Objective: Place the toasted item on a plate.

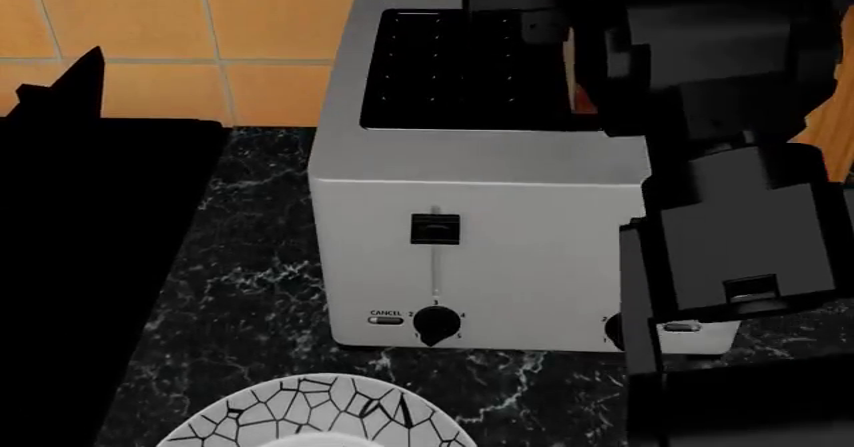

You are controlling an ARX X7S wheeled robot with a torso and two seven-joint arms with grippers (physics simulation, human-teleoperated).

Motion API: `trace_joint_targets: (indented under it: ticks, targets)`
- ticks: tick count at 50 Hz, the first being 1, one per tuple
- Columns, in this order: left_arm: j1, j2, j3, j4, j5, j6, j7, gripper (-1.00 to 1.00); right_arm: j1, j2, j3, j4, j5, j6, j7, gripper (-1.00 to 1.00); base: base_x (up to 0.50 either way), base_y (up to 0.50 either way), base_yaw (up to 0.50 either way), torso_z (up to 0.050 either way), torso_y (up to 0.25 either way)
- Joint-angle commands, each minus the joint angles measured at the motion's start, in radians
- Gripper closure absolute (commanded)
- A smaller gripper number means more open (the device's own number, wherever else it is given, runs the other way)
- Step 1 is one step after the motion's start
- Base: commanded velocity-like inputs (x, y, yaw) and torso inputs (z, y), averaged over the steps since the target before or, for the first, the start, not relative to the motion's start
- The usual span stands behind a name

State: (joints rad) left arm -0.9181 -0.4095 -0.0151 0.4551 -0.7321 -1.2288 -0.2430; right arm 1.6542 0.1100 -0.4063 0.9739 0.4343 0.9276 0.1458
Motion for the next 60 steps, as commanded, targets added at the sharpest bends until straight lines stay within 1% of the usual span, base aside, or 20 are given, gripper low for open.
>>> trace_joint_targets:
  ticks: [1,10,18,23,24,27,32,33,38,40,42,43,45,52,56,60]
  targets:
    - [0.004,-0.007,-0.003,0.001,-0.005,0.008,0.001,-1.0,0.071,-0.014,-0.012,0.021,-0.016,-0.001,-0.014,1.0,0.0,0.0,0.0,0.0,0.0]
    - [0.001,-0.006,-0.008,0.009,-0.016,-0.001,-0.007,-1.0,0.069,0.006,-0.003,-0.068,0.002,0.06,0.013,1.0,0.0,0.0,0.0,0.0,0.001]
    - [-0.018,0.003,-0.008,0.019,-0.032,-0.02,-0.02,-1.0,0.022,0.059,0.052,-0.326,0.069,0.222,0.081,1.0,0.0,0.0,0.0,0.0,0.0]
    - [-0.033,0.014,-0.003,0.02,-0.038,-0.027,-0.027,-1.0,-0.039,0.1,0.129,-0.547,0.144,0.358,0.14,1.0,0.0,0.0,0.0,0.0,0.0]
    - [-0.035,0.014,-0.001,0.02,-0.039,-0.027,-0.028,-1.0,-0.044,0.102,0.135,-0.56,0.149,0.363,0.144,1.0,0.0,0.0,0.0,0.0,0.0]
    - [-0.045,0.02,0.006,0.019,-0.041,-0.031,-0.031,-1.0,-0.083,0.113,0.205,-0.681,0.201,0.441,0.185,1.0,0.0,0.0,0.0,0.0,0.0]
    - [-0.054,0.021,0.014,0.013,-0.042,-0.032,-0.033,-1.0,-0.137,0.113,0.301,-0.814,0.267,0.52,0.232,1.0,0.0,0.0,0.0,0.0,0.0]
    - [-0.055,0.022,0.014,0.012,-0.043,-0.032,-0.034,-1.0,-0.151,0.105,0.343,-0.843,0.284,0.532,0.248,1.0,0.0,0.0,0.0,0.0,0.0]
    - [-0.055,0.022,0.015,0.015,-0.047,-0.035,-0.038,-1.0,-0.208,0.099,0.452,-0.973,0.365,0.625,0.305,1.0,0.0,0.0,0.0,0.0,0.0]
    - [-0.058,0.022,0.014,0.016,-0.049,-0.039,-0.041,-1.0,-0.229,0.105,0.49,-1.007,0.438,0.64,0.36,1.0,0.0,0.0,0.0,0.0,0.0]
    - [-0.062,0.02,0.016,0.017,-0.05,-0.042,-0.043,-1.0,-0.243,0.128,0.505,-1.024,0.571,0.64,0.453,1.0,0.0,0.0,0.0,0.0,0.0]
    - [-0.065,0.018,0.017,0.015,-0.049,-0.043,-0.043,-1.0,-0.254,0.142,0.527,-1.038,0.682,0.641,0.529,1.0,0.0,0.0,0.0,0.0,0.0]
    - [-0.068,0.017,0.017,0.01,-0.048,-0.042,-0.045,-1.0,-0.266,0.161,0.543,-1.05,0.819,0.64,0.63,1.0,0.0,0.0,0.0,0.0,0.0]
    - [-0.075,0.021,0.027,0.007,-0.051,-0.041,-0.048,-1.0,-0.294,0.201,0.594,-1.084,1.187,0.619,0.905,1.0,0.0,0.0,0.0,0.0,0.0]
    - [-0.075,0.018,0.025,0.01,-0.054,-0.045,-0.052,-1.0,-0.313,0.239,0.579,-1.117,1.418,0.575,1.07,1.0,0.0,0.0,0.0,0.0,0.0]
    - [-0.081,0.019,0.026,0.012,-0.057,-0.052,-0.059,-1.0,-0.338,0.262,0.552,-1.166,1.568,0.509,1.161,1.0,0.0,0.0,0.0,0.0,0.0]
